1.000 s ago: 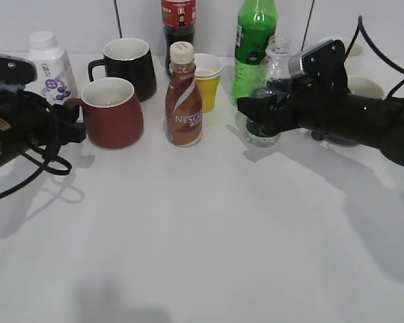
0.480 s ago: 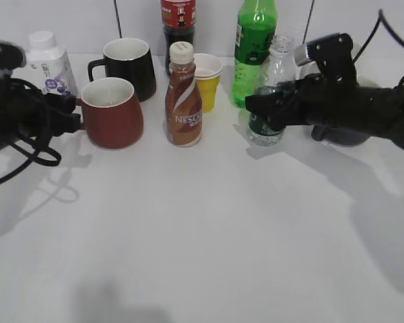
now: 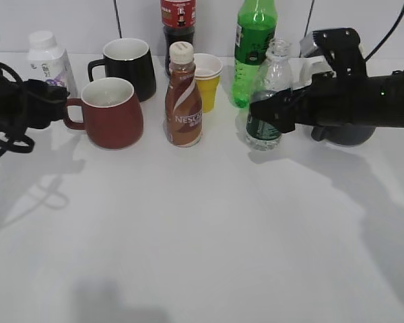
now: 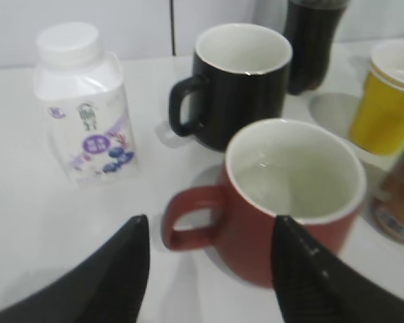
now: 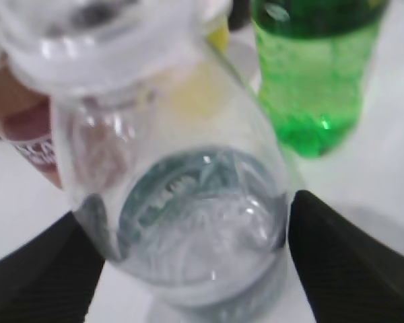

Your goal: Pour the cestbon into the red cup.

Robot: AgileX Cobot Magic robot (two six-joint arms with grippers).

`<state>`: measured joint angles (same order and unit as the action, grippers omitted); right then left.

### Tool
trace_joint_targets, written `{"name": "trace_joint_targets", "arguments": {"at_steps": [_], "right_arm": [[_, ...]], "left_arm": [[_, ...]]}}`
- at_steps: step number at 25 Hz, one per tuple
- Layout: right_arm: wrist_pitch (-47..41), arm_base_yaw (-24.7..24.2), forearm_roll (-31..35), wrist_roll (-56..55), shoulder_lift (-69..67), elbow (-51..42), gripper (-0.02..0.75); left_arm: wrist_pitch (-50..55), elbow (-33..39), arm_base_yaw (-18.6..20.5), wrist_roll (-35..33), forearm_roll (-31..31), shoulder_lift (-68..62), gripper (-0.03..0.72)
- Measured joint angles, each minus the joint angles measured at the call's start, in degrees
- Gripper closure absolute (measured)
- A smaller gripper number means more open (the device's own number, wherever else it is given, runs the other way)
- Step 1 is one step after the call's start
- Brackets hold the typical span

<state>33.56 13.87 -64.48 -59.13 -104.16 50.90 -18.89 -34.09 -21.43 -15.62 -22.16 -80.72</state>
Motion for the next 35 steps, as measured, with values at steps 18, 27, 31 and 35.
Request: {"name": "trace_joint_targets", "arguments": {"at_steps": [18, 27, 31, 35], "right_arm": [[-3.48, 0.0, -37.0, -42.29, 10.49, 0.04, 0.118], [6.84, 0.0, -39.98, -53.25, 20.54, 0.04, 0.118], [0.88, 0.06, -39.98, -51.26, 20.8, 0.04, 0.127], [-10.67, 0.11, -39.98, -45.91, 20.8, 0.04, 0.137]], "left_arm": [[36.18, 0.0, 0.0, 0.07, -2.38, 22.0, 0.25], [58.94, -3.93, 0.0, 0.07, -2.27, 30.1, 0.25], [64.72, -5.95, 0.0, 0.07, -1.12, 33.51, 0.25], [69.16, -8.75, 0.0, 0.07, 4.79, 38.51, 0.251]]}}
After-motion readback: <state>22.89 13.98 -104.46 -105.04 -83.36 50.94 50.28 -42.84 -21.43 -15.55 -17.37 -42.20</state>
